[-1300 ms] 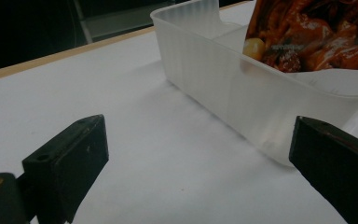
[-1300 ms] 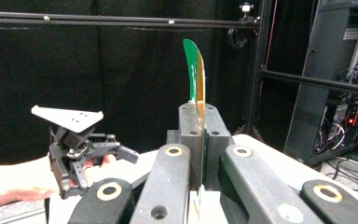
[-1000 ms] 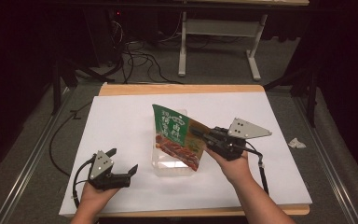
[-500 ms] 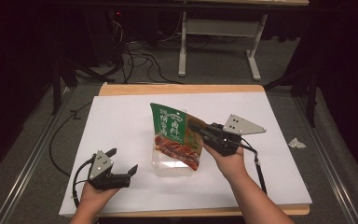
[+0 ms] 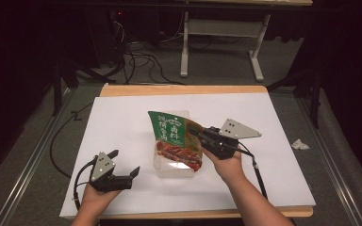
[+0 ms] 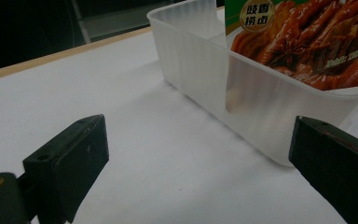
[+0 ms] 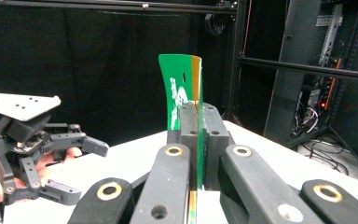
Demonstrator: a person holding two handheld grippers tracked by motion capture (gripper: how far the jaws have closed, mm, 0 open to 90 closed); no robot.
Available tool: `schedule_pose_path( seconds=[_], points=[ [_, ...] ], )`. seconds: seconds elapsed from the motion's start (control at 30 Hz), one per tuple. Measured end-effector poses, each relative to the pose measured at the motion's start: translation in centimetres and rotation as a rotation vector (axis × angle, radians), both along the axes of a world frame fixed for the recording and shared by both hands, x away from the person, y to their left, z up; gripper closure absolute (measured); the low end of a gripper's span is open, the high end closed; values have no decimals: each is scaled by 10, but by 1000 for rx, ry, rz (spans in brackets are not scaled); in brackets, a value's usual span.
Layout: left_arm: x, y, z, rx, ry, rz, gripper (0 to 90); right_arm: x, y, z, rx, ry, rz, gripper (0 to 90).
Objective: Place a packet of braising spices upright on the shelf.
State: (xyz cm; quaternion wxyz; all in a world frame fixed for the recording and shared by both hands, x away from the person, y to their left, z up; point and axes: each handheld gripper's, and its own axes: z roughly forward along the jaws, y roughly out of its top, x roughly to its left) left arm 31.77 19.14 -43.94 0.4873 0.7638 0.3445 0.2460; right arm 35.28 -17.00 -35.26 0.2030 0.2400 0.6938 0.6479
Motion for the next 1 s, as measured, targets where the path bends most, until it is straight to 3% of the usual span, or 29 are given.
schedule_pose_path(
  seconds=[0.37, 0.6, 0.83, 1.0],
  points=[
    [0, 0, 0, 0, -2, -1, 52, 2, 4, -11, -24, 19, -14, 900],
    [0, 0, 0, 0, 0, -3, 52, -1, -3, -18, -3, 31, -18, 900],
    [1, -2, -1, 13, 6, -10, 52, -8, -15, -27, -26, 45, -42, 897],
    [1, -3, -2, 12, 8, -13, 52, -9, -13, -27, -61, 56, -34, 793]
  ],
)
